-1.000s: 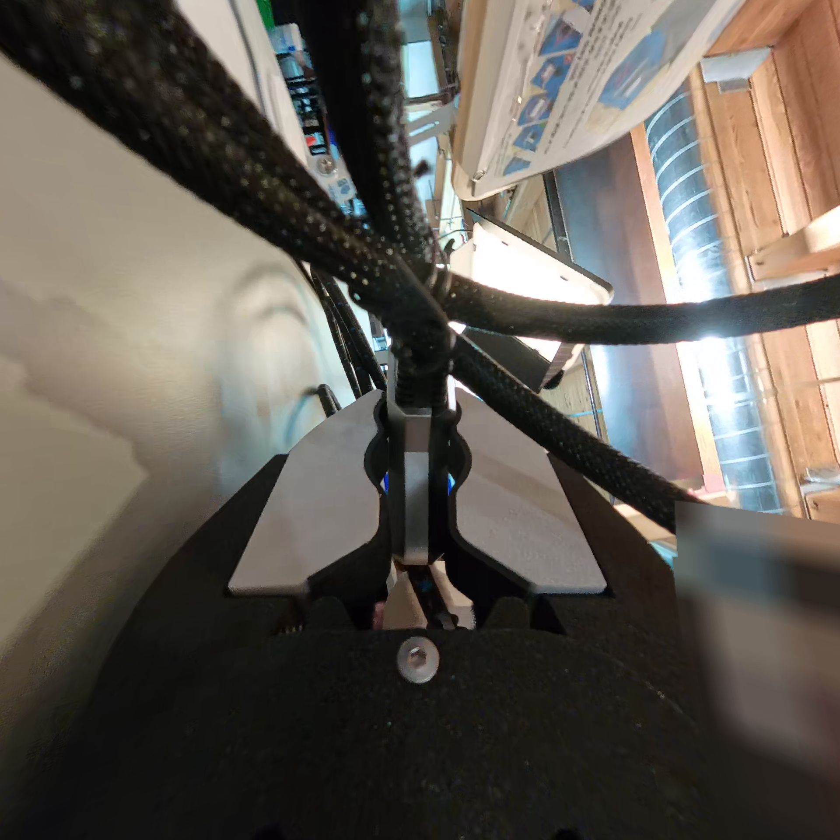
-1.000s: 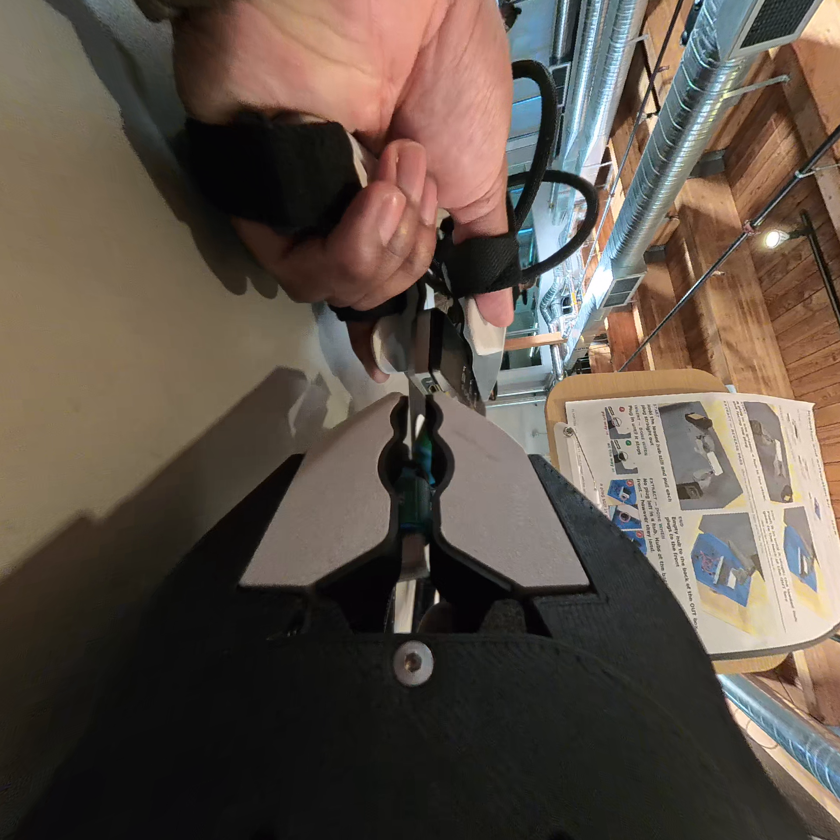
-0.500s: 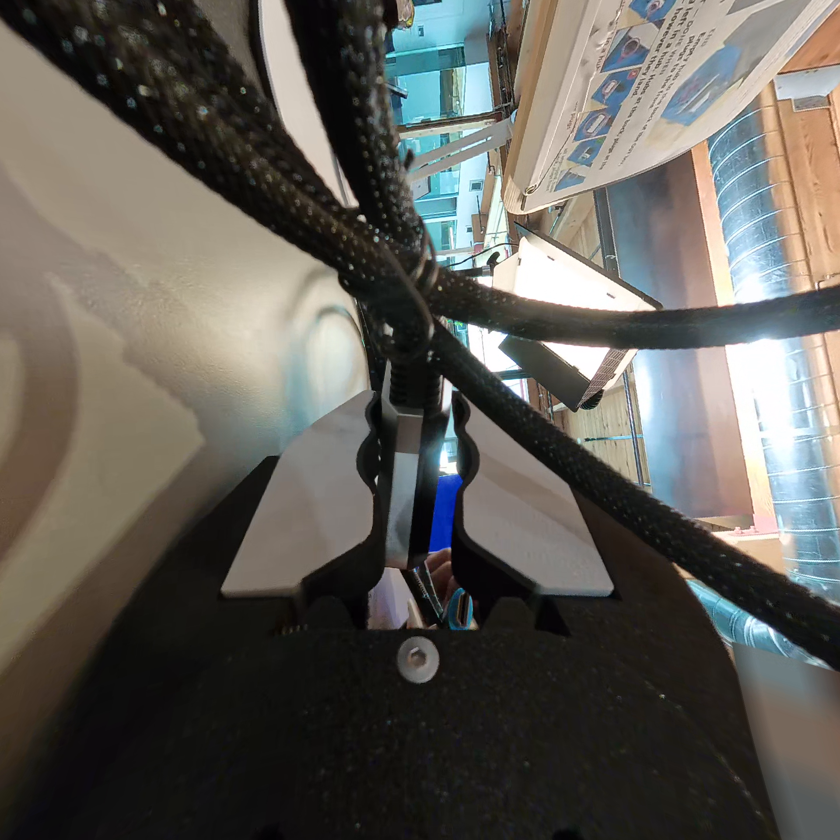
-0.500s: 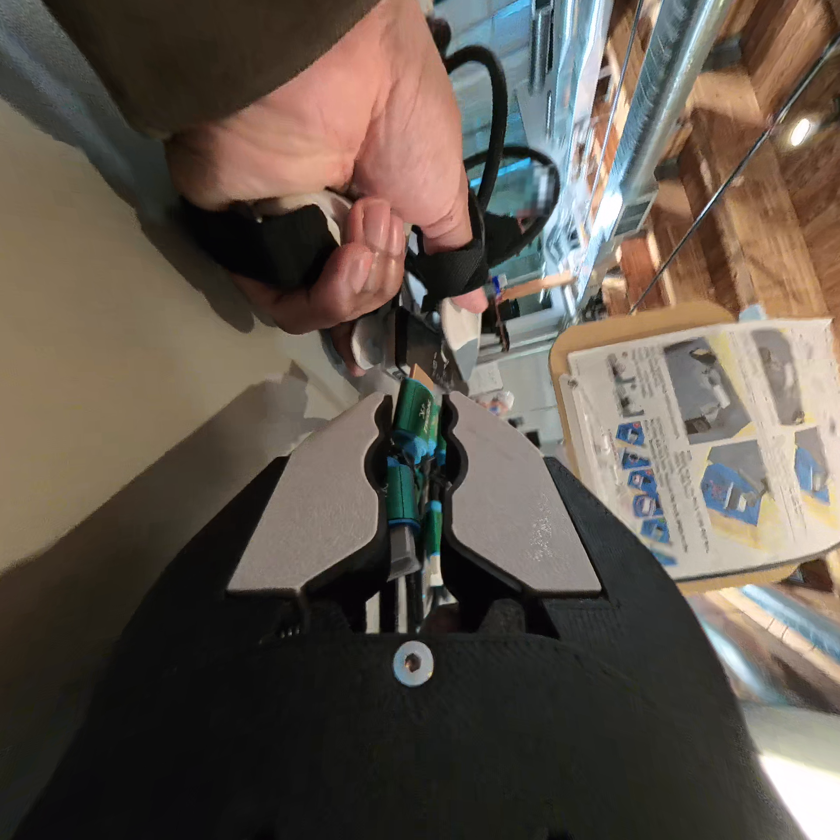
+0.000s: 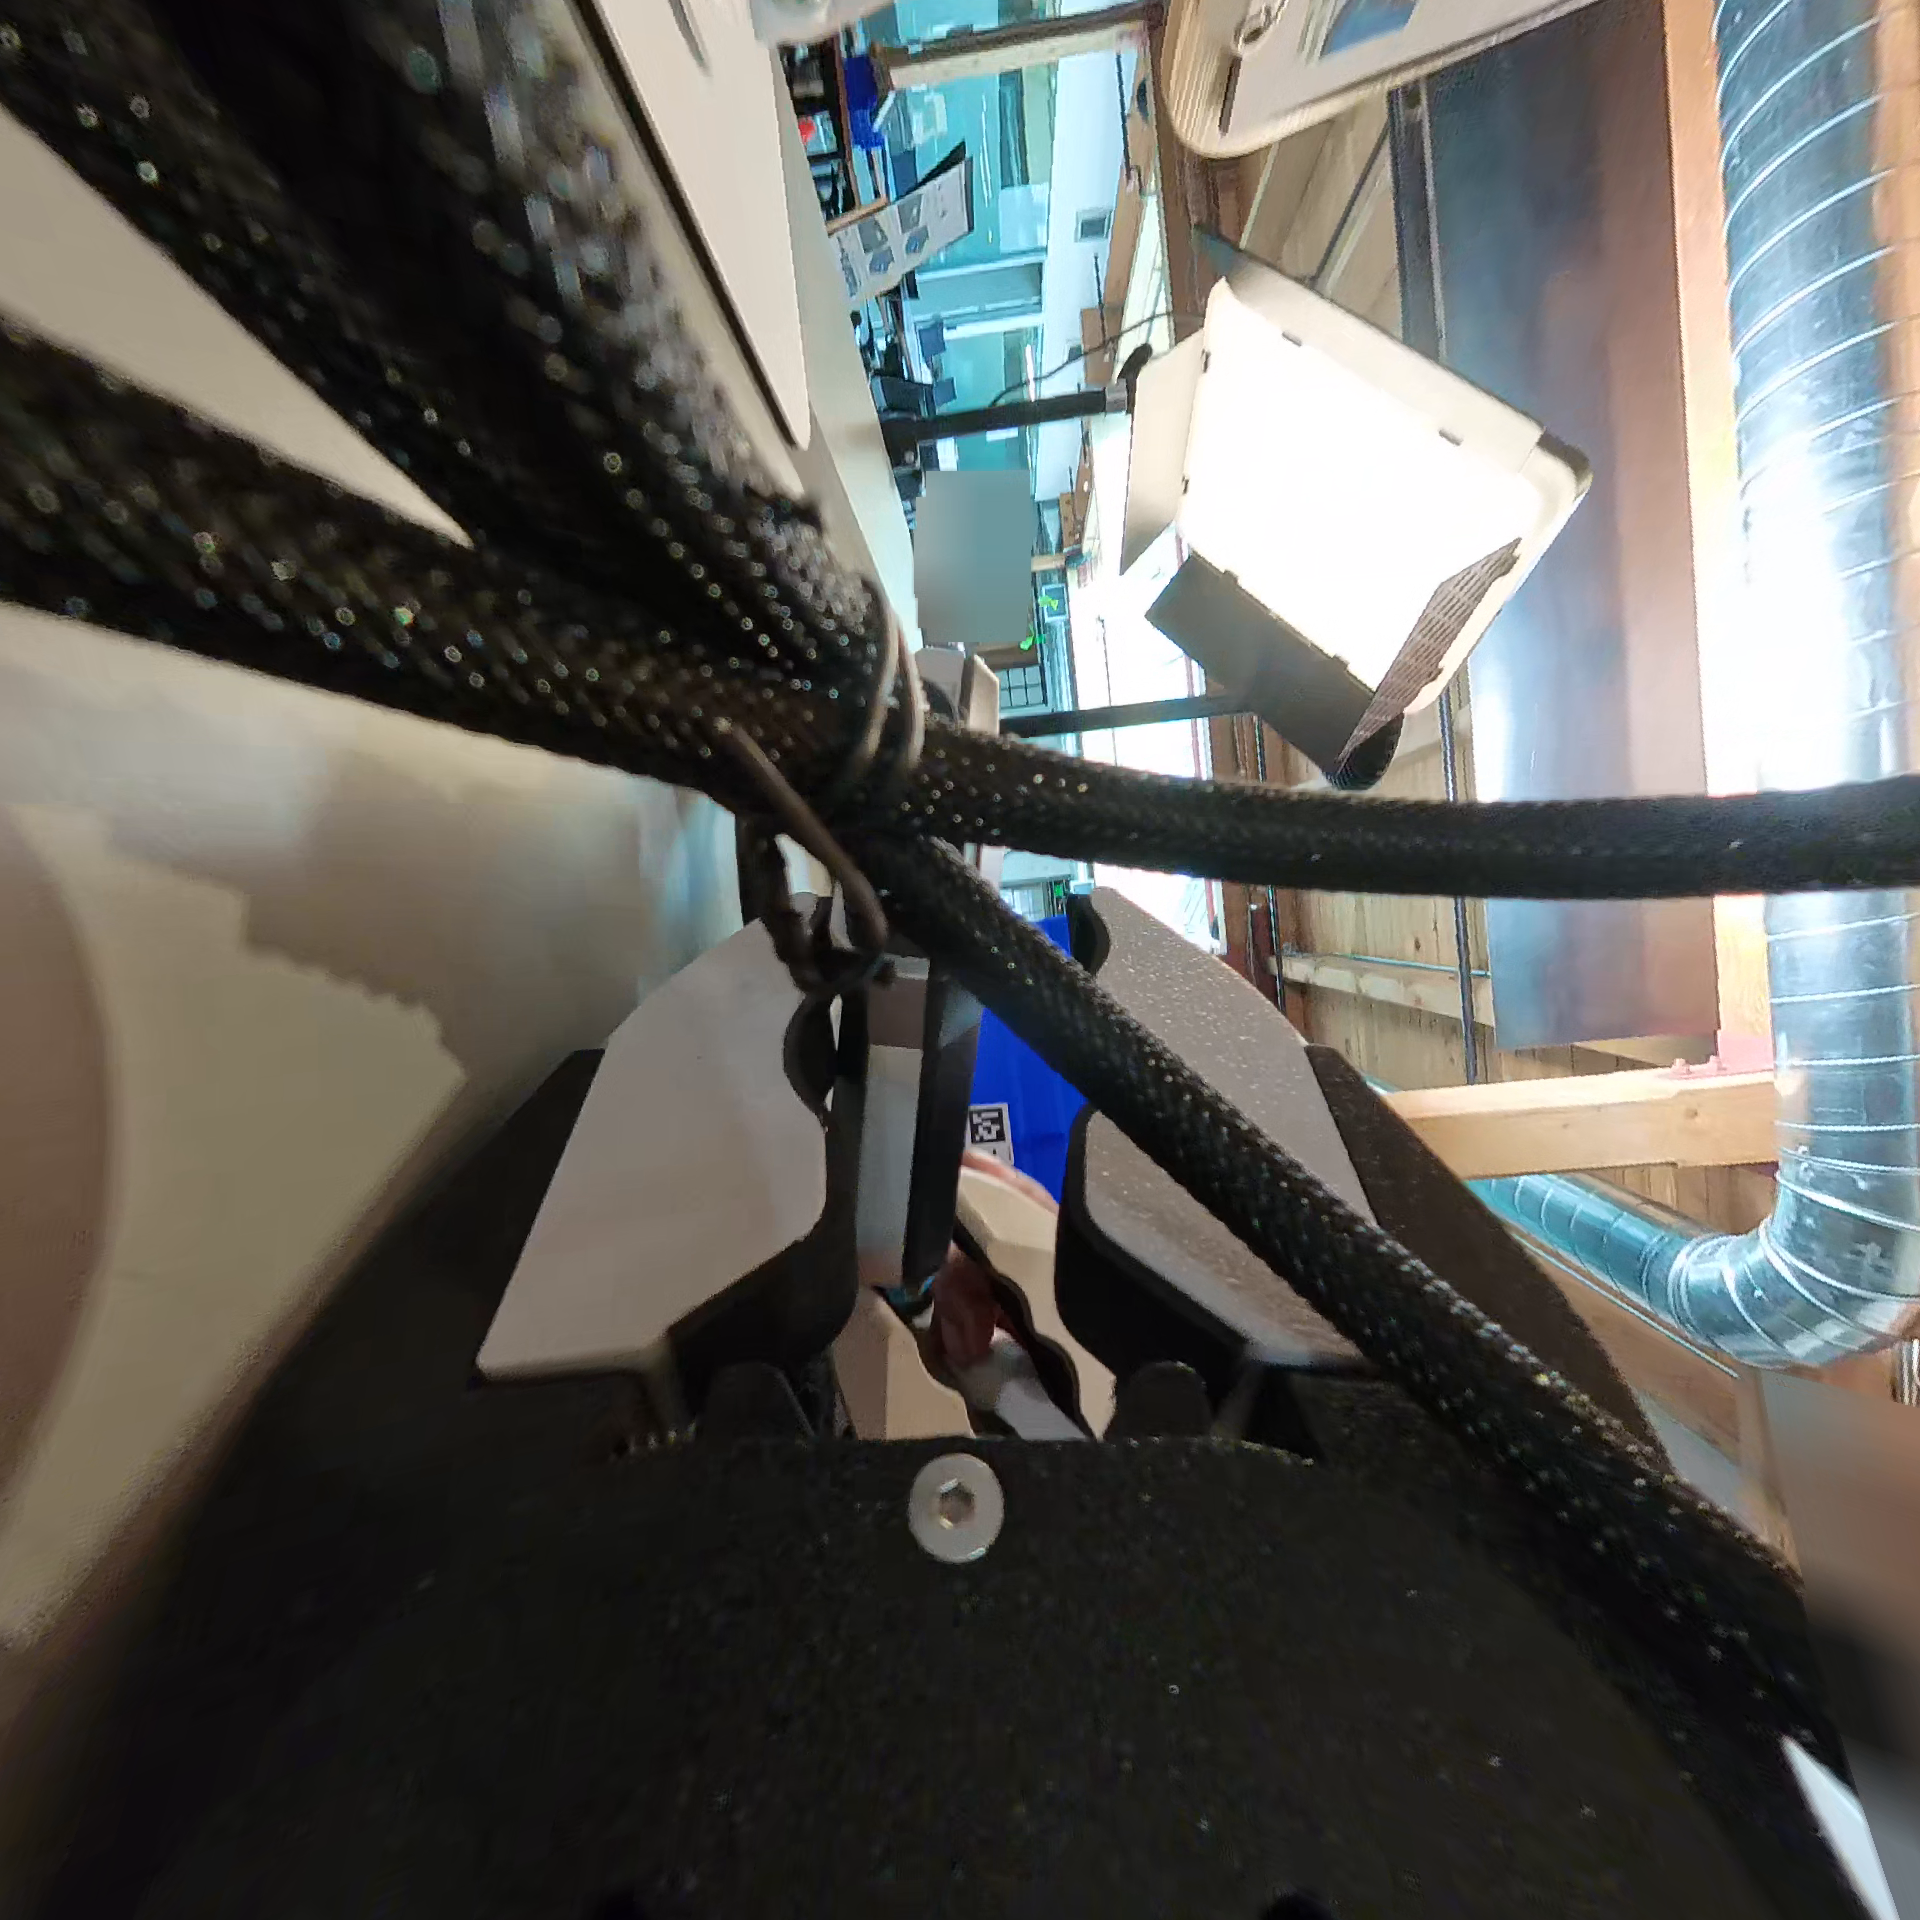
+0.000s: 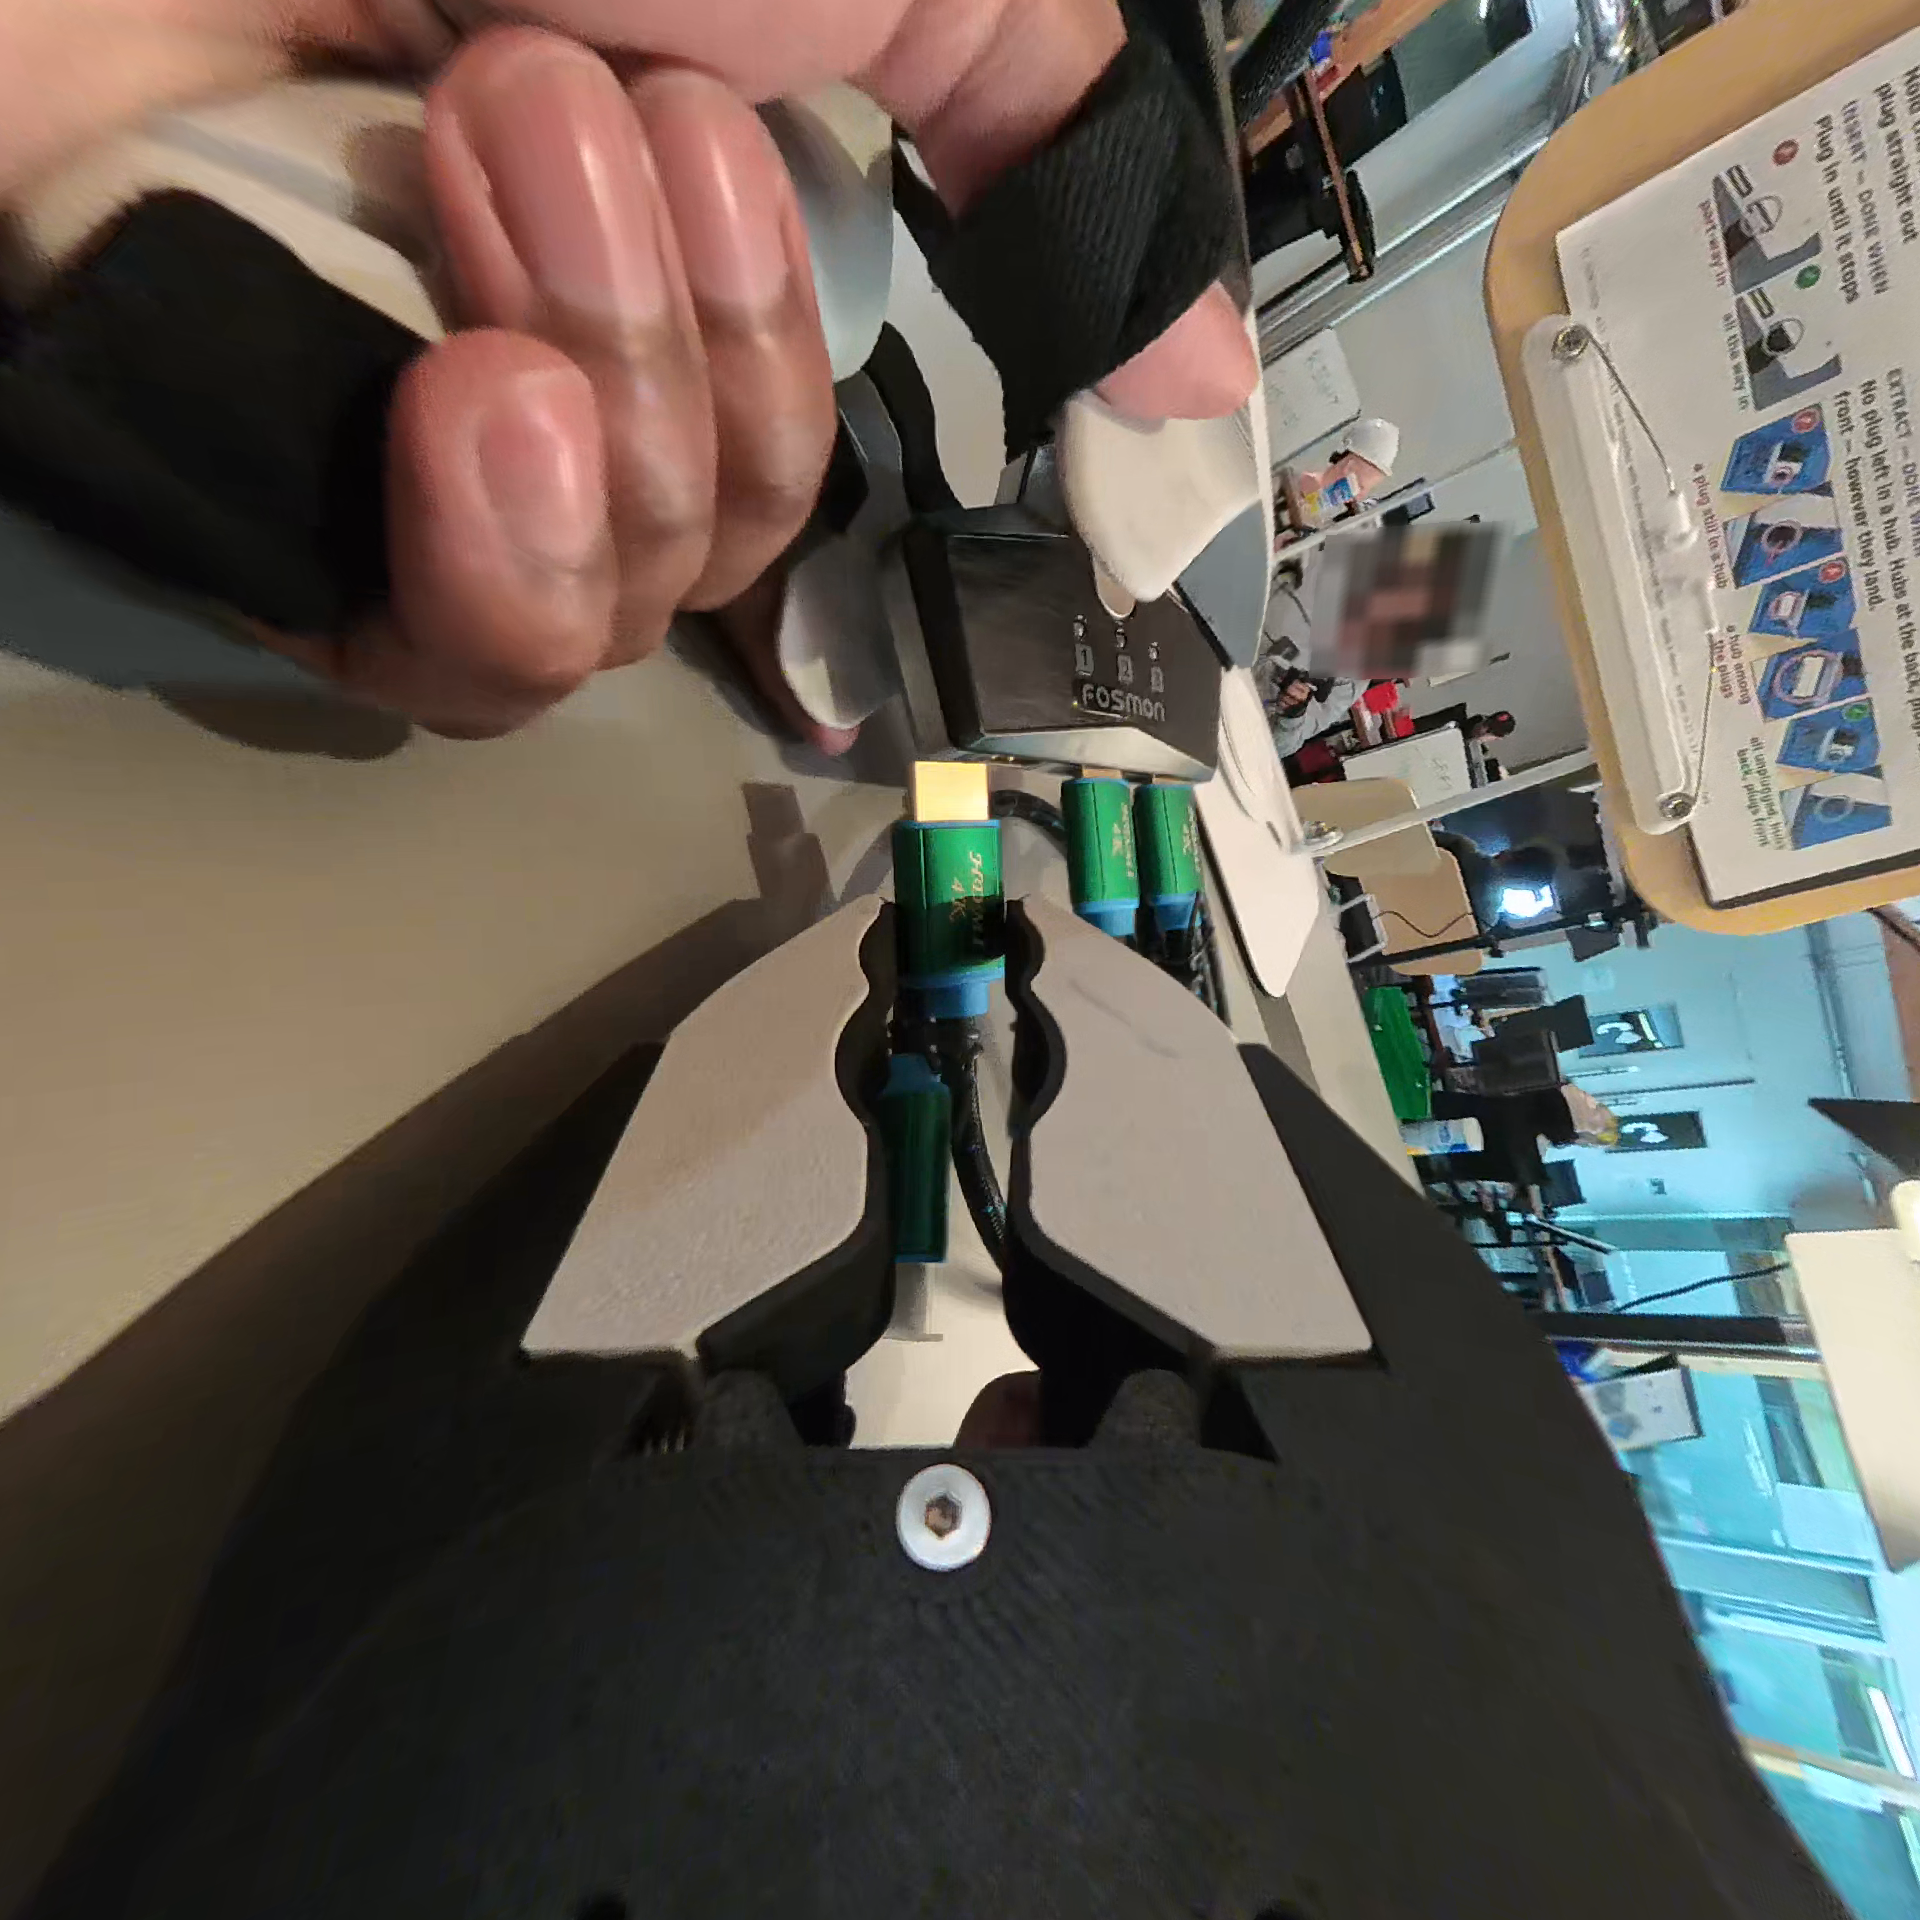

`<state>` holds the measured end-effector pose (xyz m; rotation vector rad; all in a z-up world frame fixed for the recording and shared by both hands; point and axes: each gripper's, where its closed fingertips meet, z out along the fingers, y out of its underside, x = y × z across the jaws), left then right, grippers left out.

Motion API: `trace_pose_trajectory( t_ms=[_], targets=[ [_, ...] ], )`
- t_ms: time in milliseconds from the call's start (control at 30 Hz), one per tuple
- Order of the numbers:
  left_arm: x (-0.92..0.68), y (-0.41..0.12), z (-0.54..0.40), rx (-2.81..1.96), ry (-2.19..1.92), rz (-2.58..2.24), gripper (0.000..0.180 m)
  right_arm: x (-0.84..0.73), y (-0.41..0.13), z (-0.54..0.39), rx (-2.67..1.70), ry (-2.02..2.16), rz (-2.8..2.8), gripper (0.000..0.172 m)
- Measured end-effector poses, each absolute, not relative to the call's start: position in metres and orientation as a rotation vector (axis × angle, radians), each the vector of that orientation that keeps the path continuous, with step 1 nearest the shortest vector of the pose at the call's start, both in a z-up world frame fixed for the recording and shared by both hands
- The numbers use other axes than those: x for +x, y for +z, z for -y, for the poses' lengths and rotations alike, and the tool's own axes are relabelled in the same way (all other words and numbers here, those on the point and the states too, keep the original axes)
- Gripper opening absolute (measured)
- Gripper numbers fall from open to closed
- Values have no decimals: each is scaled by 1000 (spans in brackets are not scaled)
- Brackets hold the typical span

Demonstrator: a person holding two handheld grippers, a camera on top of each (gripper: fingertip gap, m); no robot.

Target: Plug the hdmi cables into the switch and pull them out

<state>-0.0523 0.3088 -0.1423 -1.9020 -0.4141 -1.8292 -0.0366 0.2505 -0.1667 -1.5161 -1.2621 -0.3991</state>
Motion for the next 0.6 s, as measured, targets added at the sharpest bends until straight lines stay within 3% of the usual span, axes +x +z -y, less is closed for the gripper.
trace_pose_trajectory(
  t_ms=[167, 267, 600],
  targets=[
    [-39, -143, -296, -1928, -1828, 380, 39, -22, -166, -257, -1508, -439, 1276, 19],
    [-38, -143, -295, -1926, -1777, 380, 23, -17, -163, -261, -1508, -502, 1268, 19],
    [-40, -132, -296, -1852, -1767, 338, 23, -19, -151, -264, -1422, -526, 1274, 18]
  ],
)
